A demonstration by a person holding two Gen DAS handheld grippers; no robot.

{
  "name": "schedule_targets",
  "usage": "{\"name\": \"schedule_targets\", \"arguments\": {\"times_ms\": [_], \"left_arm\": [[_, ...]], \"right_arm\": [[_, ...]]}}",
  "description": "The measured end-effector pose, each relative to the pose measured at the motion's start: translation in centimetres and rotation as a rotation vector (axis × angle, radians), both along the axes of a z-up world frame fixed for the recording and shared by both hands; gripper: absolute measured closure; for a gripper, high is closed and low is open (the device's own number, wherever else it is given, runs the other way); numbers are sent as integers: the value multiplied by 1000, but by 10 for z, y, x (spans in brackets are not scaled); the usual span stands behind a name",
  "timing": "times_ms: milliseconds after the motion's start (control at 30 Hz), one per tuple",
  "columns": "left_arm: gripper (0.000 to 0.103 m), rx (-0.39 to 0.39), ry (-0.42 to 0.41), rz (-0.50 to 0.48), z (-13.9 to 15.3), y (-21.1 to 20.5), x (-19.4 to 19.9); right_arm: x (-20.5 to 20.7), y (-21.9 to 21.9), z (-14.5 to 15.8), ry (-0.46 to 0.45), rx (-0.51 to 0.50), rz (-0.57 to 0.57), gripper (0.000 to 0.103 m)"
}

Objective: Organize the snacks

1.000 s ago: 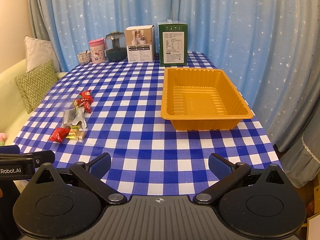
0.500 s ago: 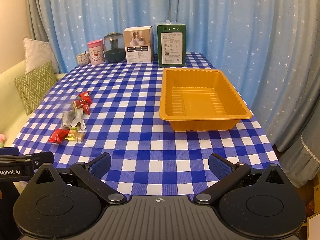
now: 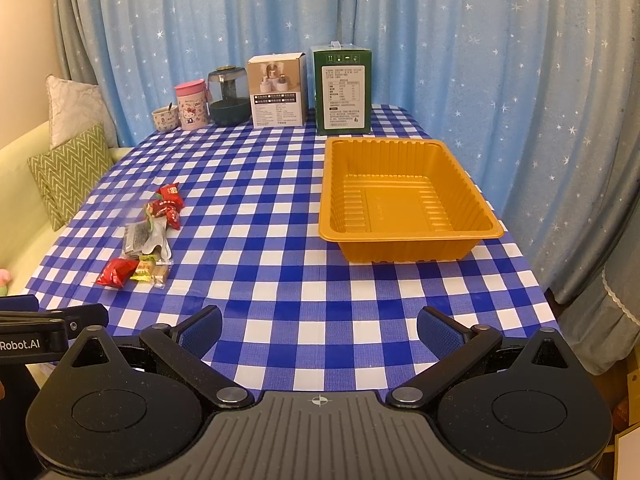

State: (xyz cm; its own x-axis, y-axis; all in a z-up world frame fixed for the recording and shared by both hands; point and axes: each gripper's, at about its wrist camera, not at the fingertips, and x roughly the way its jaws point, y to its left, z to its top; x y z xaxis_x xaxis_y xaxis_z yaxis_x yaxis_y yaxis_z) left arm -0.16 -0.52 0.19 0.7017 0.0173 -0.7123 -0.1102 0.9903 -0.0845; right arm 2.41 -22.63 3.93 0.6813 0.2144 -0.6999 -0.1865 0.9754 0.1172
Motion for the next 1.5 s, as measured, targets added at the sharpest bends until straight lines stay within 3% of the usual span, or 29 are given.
{"name": "schedule_targets", "arguments": {"times_ms": [767, 1267, 1367, 1500], "left_arm": [[1, -7, 6, 19, -4, 5, 1], [13, 17, 45, 95, -23, 64, 37], [16, 41, 62, 86, -30, 75, 50], [18, 56, 91, 64, -43, 88, 68]], "right_arm": [[1, 1, -3, -8, 8, -6, 0], [31, 40, -26, -12, 50, 59, 1], [42, 54, -32, -2, 66, 81, 14], [59, 73, -43, 16, 84, 105, 16]]}}
